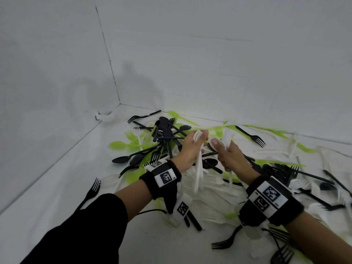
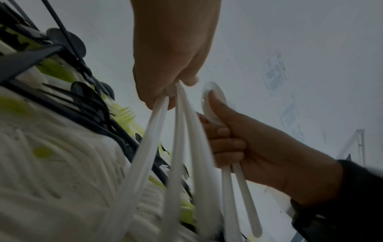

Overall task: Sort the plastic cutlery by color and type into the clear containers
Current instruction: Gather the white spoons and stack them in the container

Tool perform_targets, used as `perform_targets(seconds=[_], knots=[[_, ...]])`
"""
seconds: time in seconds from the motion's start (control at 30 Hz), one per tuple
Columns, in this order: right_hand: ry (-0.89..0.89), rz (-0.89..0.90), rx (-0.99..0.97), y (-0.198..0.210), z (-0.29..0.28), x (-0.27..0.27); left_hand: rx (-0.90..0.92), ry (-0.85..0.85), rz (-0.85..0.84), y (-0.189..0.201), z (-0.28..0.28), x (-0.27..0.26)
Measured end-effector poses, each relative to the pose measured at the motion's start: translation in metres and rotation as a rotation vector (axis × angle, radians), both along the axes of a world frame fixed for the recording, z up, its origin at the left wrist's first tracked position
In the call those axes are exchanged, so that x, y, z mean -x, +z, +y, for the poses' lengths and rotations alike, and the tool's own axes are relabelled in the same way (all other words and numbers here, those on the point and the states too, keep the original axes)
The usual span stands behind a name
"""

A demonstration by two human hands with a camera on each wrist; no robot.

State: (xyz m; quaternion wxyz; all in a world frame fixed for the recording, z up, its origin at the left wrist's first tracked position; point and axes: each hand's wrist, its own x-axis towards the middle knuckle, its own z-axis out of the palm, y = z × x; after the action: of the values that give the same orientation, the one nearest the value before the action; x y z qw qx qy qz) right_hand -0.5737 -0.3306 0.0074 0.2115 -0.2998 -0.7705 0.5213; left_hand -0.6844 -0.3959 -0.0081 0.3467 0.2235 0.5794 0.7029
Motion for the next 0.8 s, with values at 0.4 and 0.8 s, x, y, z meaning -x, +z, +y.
perform_targets(seconds=[0.4,0.8], knots=[[0.026,0.103,0.483,0.008,-0.008,0.001,-0.113,-0.125,-0.077,0.006,-0.003,-0.007],[0.005,0.253,0.046,0.026,-0.022,0.011,-0.183,-0.095,-0.059,0.031,-0.019,0.020]])
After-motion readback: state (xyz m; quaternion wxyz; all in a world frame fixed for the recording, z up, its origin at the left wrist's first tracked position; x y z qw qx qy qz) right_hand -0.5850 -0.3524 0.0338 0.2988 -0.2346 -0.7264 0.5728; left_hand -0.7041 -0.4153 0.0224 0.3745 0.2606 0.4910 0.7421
